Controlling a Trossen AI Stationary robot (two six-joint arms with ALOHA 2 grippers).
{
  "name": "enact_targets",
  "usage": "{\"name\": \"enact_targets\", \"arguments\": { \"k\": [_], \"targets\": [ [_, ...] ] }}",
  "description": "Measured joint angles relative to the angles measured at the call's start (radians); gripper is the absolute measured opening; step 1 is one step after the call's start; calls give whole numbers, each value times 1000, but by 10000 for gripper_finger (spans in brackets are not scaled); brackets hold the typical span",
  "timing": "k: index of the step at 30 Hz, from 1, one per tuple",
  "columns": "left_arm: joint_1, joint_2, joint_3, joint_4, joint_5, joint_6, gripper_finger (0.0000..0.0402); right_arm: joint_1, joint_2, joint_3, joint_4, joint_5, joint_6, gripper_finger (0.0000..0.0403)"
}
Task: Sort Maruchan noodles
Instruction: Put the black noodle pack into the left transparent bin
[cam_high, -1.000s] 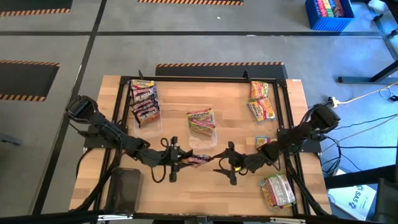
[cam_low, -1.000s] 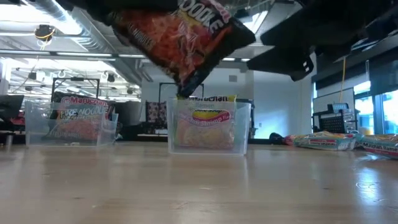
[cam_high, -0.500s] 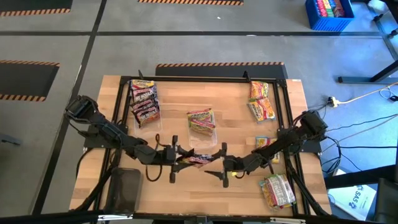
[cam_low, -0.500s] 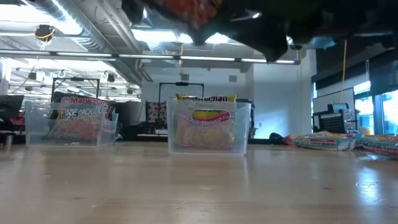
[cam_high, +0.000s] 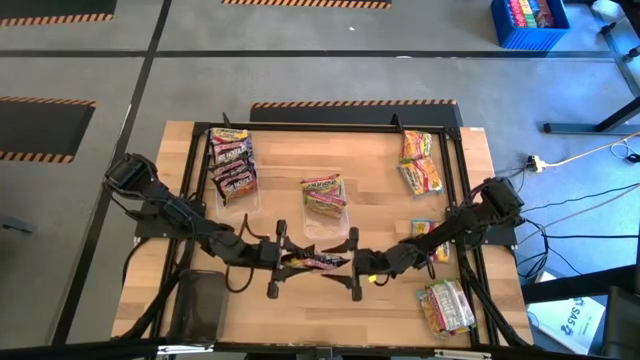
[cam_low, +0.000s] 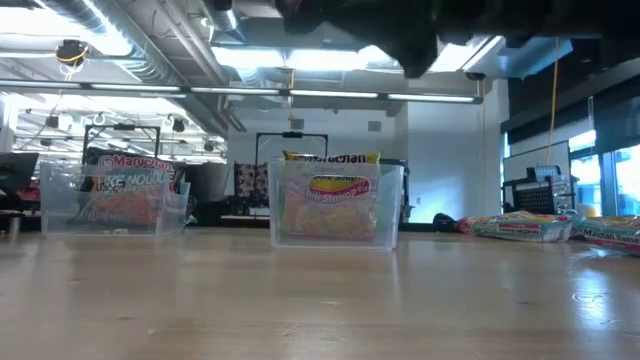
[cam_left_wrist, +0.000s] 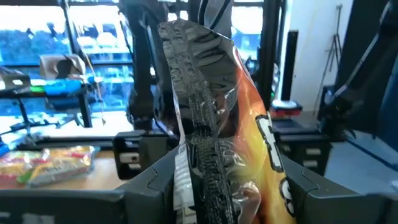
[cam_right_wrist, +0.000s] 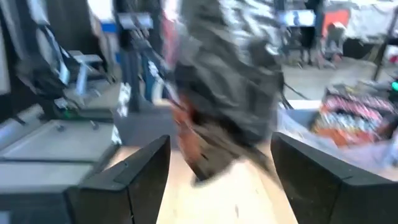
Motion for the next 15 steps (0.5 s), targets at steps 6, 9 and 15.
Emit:
{"name": "enact_targets", "arguments": {
  "k": [6,9,15],
  "targets": [
    [13,0,0,91,29,44,160,-19,0,12,92,-85,-77,266],
    [25,0,0,112,32,54,160,-28,0,31,90,-84,-83,266],
    [45,0,0,145,58,55,160,-34,0,84,90,-84,-159,256]
  ]
}}
